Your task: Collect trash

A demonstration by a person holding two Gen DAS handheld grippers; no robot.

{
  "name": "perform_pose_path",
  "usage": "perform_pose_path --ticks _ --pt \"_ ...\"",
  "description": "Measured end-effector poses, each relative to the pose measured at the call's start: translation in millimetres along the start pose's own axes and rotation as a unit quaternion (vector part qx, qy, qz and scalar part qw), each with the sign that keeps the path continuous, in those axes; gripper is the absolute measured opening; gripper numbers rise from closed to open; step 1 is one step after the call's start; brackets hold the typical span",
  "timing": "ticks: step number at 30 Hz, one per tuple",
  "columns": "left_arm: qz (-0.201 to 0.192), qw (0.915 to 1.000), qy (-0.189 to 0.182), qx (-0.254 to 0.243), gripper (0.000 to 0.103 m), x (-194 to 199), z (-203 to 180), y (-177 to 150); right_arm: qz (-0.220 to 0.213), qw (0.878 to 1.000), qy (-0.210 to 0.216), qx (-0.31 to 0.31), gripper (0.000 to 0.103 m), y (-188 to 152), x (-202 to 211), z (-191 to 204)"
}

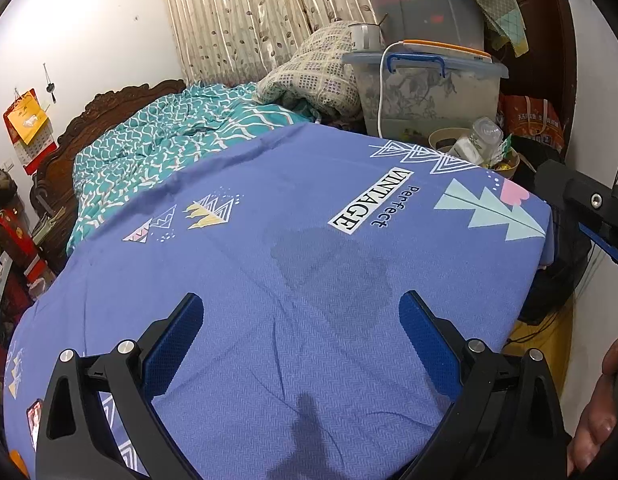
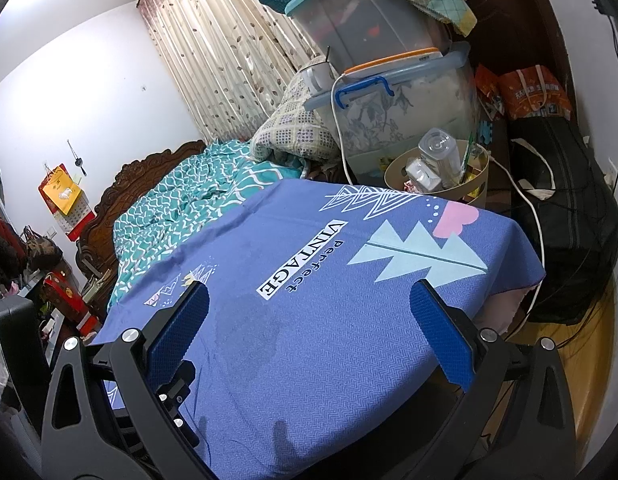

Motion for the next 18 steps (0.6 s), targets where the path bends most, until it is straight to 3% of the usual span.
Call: perform_pose_path --ticks 18 --pt "-0.002 1.0 -0.002 -0.005 0.094 1.8 -2.3 -2.2 -0.001 1.0 0.0 0.0 0.1 -0.7 0.0 0.2"
Point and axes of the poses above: each gripper's, at about its wrist camera, not at the fingertips, and x roughly against the way its jaws point, z to its left, y to its top, the point moved 1 cm from there along -x, roughly the way its jaws point, and after that the axes turned 5 degrees about x, right-handed, at the moved point
